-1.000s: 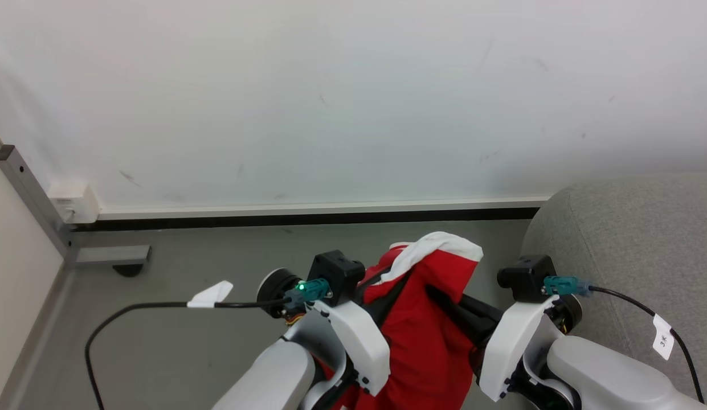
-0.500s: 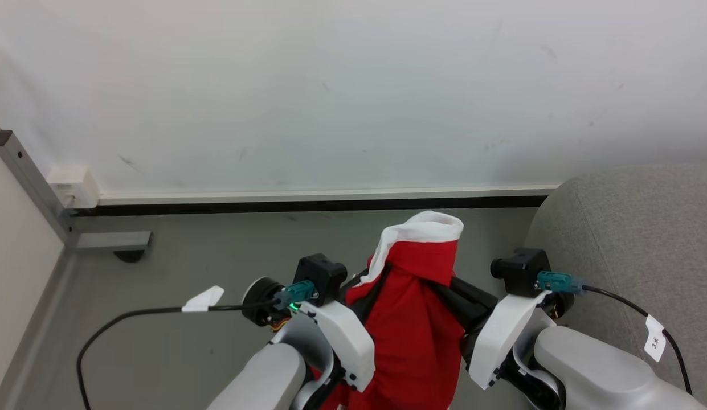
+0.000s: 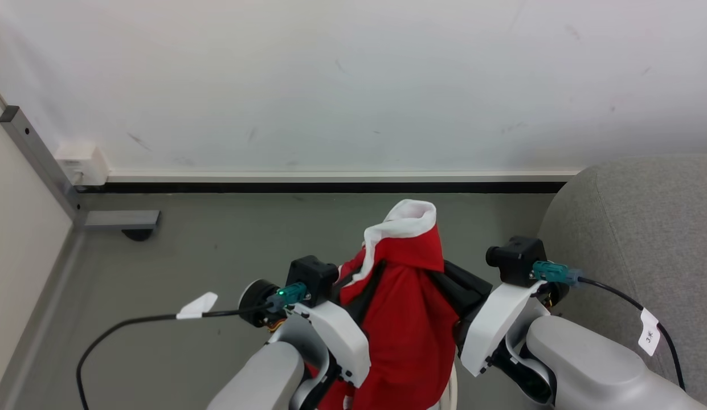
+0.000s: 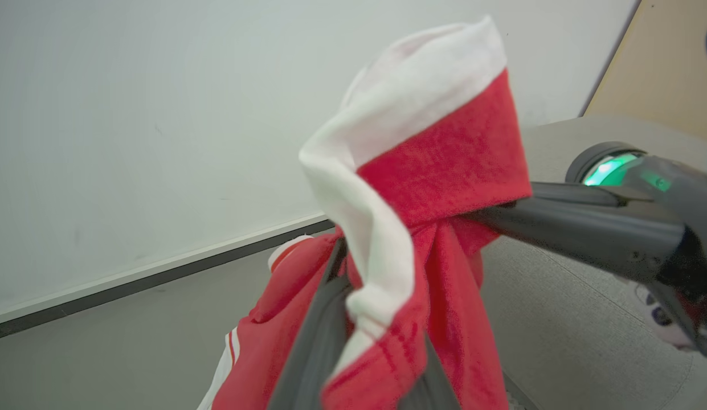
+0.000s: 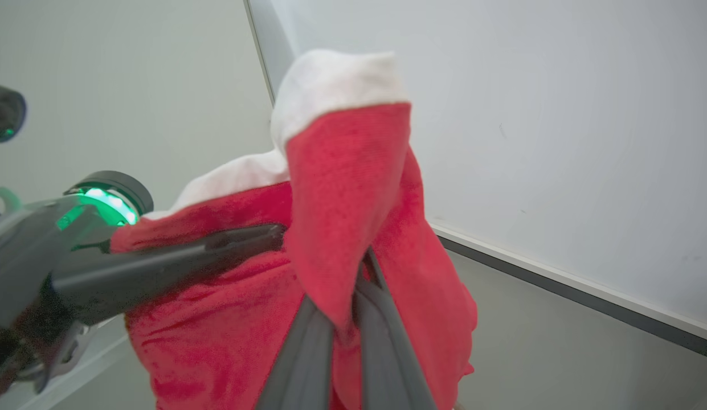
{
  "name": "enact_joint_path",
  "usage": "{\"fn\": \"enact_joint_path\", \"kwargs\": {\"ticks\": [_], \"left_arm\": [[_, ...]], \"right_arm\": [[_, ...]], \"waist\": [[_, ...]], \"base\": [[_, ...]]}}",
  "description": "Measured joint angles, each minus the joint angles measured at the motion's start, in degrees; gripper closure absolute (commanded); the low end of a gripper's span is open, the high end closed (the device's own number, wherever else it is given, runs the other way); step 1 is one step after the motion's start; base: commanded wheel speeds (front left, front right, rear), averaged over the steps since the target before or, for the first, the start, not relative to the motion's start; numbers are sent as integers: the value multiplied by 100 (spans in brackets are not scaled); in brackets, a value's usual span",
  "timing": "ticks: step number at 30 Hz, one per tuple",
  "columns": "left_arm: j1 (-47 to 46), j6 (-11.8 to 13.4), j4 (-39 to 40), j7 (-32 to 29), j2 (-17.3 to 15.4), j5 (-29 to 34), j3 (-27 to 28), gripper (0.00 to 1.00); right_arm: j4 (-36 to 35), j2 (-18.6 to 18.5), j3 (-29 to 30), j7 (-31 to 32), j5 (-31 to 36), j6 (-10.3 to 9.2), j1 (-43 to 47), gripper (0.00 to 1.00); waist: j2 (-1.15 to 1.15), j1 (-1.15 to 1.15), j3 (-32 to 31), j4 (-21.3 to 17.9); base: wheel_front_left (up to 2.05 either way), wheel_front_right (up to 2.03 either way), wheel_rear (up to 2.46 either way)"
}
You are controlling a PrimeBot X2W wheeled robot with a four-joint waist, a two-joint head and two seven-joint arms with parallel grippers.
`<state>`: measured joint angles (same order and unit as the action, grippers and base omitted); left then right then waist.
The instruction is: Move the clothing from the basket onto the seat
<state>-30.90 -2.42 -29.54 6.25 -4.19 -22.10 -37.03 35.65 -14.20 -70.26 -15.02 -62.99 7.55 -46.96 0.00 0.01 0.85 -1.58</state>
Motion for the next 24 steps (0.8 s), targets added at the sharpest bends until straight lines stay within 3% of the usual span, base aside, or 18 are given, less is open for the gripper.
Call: {"fn": "enact_joint_path", "kwargs": {"ticks": [12,24], "left_arm": [[-80,97,-432,277,46,-66,-24,0],[-43,147,-648,468,19,-108,-48,0]], "right_arm": [[-190,-51,489,-1,234,0,88,100],[-568,-368,921,-1,464,0,284,100]], "waist": [[0,0,68,-79],[0,-1,38,-371]], "base": [[0,0,0],[0,0,0]]}}
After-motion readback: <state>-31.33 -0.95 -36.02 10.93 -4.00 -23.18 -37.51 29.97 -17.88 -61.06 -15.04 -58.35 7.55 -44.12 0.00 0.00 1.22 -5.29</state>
